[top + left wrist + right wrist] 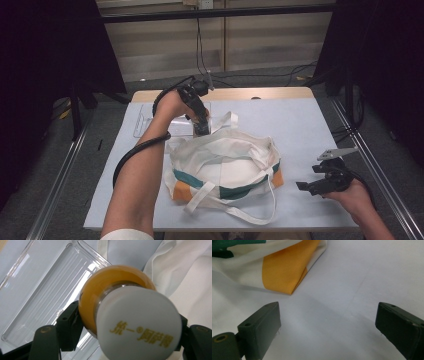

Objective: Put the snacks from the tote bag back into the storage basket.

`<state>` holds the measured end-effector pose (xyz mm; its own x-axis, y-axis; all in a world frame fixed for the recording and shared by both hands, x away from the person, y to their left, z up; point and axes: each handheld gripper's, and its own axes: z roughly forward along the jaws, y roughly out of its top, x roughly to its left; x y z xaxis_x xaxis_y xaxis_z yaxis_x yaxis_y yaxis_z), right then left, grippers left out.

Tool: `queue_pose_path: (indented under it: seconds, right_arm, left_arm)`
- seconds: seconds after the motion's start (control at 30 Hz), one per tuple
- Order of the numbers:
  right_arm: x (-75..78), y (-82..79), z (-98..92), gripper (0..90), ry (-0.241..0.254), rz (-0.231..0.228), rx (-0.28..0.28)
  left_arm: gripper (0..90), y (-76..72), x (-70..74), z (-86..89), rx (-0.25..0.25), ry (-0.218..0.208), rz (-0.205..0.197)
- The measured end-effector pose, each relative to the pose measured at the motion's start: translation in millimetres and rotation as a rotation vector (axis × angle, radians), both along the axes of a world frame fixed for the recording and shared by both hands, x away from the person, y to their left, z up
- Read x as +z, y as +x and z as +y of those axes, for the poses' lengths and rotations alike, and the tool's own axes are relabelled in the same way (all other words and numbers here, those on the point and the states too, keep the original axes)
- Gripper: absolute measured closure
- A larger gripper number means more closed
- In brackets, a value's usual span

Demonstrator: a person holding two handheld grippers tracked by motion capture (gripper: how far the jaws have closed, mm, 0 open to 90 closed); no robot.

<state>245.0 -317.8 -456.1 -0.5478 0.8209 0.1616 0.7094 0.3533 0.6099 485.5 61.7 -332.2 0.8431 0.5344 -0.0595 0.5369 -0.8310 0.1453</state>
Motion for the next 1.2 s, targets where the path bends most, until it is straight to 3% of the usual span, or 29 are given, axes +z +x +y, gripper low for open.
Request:
queue_pose_path:
  seconds: [1.2]
  right_arm:
    - [-0.2, -0.3, 0.3, 5.9, 0.001, 0.002, -0.001]
  left_arm:
    - [30.5, -0.5, -13.7, 0.9, 0.005, -0.004, 0.003]
